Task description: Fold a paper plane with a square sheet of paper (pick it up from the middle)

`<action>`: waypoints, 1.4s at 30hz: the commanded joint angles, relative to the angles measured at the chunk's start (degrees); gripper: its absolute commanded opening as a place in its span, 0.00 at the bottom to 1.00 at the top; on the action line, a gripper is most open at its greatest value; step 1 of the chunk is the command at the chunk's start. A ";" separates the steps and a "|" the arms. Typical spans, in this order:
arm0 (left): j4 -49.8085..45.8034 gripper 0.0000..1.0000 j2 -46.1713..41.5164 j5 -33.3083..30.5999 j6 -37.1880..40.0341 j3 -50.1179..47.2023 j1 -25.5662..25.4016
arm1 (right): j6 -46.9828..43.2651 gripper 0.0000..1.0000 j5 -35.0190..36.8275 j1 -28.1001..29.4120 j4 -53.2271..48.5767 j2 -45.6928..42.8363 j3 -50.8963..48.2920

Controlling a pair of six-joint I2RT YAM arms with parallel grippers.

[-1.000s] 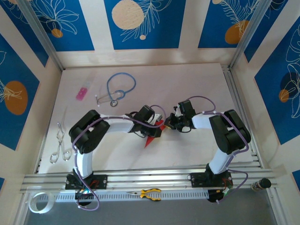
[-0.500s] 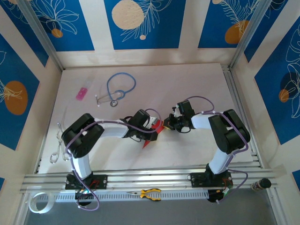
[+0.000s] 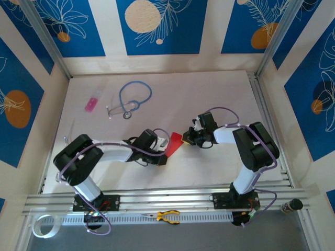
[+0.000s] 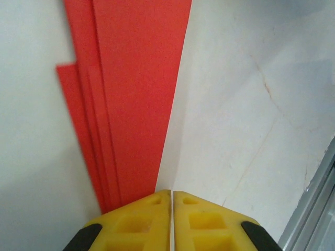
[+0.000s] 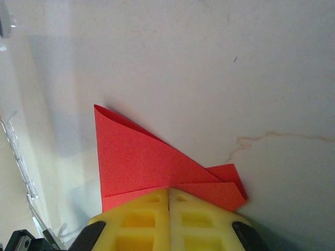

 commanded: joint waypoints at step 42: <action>1.26 0.00 7.25 -1.09 -3.72 2.39 3.01 | -3.59 0.06 2.36 7.80 -8.35 -6.17 2.56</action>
